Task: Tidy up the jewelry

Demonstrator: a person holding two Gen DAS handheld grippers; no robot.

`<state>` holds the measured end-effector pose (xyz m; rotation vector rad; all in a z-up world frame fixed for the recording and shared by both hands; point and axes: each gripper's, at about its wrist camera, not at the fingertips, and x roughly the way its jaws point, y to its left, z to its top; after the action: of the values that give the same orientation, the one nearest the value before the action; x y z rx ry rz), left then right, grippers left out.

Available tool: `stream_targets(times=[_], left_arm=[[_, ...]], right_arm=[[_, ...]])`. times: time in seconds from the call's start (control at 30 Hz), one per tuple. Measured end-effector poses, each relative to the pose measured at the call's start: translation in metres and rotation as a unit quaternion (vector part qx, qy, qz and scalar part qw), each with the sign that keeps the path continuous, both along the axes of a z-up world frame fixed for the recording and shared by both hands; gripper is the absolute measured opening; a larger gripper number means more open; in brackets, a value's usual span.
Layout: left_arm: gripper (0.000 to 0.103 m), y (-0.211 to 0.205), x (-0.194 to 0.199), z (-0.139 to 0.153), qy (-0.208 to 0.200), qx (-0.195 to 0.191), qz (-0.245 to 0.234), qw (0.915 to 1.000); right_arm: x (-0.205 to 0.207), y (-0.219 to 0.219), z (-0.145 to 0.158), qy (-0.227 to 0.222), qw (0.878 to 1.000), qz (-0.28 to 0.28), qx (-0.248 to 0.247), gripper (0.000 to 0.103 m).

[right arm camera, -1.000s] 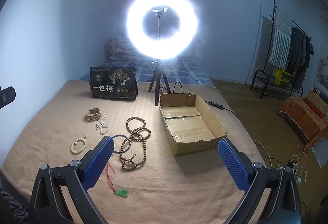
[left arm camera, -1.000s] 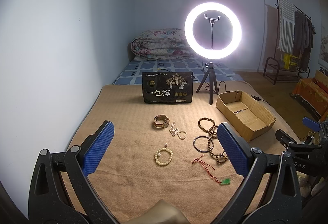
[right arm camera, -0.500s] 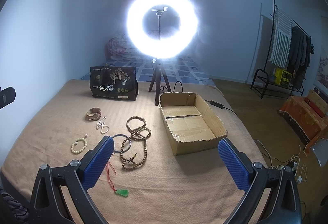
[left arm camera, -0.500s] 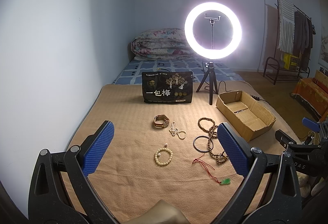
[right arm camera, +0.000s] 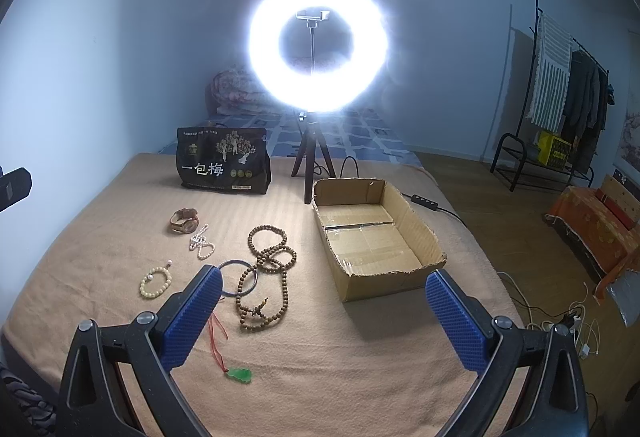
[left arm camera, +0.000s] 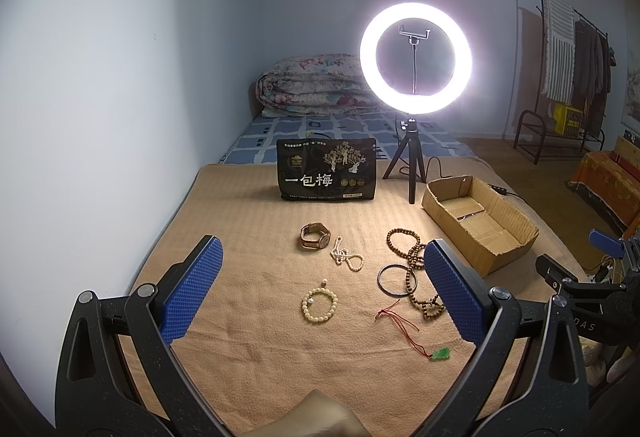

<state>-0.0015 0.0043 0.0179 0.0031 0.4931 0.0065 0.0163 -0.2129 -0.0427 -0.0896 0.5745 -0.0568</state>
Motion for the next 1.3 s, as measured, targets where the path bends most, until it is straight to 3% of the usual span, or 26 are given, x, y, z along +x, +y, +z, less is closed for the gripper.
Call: stream_targets(times=[0.33, 0.63, 0.87, 1.0, 1.3], left_arm=[[0.102, 0.012, 0.011, -0.013, 0.012, 0.014, 0.020, 0.9996], [0.102, 0.064, 0.041, -0.036, 0.084, -0.006, 0.034, 0.9959], [0.101, 0.082, 0.075, -0.077, 0.165, -0.027, 0.017, 0.9857], [0.096, 0.082, 0.083, -0.104, 0.207, -0.044, 0.003, 0.9772], [0.090, 0.060, 0.091, -0.145, 0.264, -0.065, -0.021, 0.9621]], right_arm=[[0.010, -0.003, -0.006, 0.016, 1.000, -0.002, -0.006, 0.103], [0.026, -0.014, -0.031, 0.071, 0.997, 0.028, -0.010, 0.103], [0.033, 0.002, -0.062, 0.113, 0.990, 0.075, -0.037, 0.102], [0.035, 0.006, -0.083, 0.145, 0.983, 0.109, -0.025, 0.100], [0.041, 0.025, -0.132, 0.205, 0.963, 0.174, -0.018, 0.092]])
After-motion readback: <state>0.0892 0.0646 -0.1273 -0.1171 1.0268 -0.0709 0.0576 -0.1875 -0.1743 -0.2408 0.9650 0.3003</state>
